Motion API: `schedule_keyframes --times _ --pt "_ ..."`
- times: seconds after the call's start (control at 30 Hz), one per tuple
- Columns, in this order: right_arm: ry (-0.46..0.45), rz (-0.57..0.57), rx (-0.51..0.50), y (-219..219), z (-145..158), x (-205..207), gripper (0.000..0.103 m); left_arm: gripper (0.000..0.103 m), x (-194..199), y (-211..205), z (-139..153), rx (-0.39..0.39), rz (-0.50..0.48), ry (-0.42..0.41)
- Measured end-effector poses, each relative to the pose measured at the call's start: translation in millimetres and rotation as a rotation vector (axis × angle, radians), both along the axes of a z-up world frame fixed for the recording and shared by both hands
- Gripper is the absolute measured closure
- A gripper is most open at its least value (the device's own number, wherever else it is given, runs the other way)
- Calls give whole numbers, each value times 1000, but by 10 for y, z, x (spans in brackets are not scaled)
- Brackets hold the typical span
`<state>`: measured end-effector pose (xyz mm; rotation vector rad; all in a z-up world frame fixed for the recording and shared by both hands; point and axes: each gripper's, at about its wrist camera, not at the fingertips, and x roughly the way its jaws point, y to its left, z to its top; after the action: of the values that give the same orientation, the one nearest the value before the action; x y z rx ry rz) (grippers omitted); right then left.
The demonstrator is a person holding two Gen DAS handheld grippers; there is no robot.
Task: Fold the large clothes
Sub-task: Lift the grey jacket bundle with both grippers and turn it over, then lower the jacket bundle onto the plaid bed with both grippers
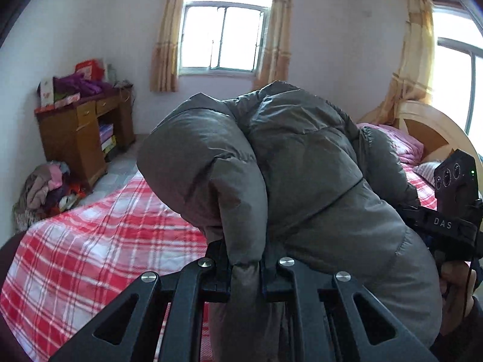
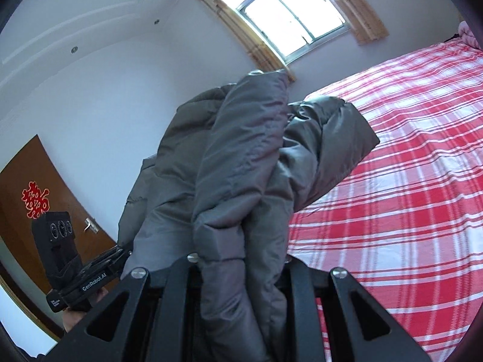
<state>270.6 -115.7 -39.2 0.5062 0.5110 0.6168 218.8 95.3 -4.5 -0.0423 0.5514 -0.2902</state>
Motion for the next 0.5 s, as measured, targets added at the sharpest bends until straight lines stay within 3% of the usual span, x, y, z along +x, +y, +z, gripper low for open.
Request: schedule_keyframes --times 0.27,0.5 --pt "44 57 -65 489 -85 204 84 91 237 589 -449 -59 64 135" --pt "135 81 -107 784 -462 476 84 91 390 874 -832 -50 93 199"
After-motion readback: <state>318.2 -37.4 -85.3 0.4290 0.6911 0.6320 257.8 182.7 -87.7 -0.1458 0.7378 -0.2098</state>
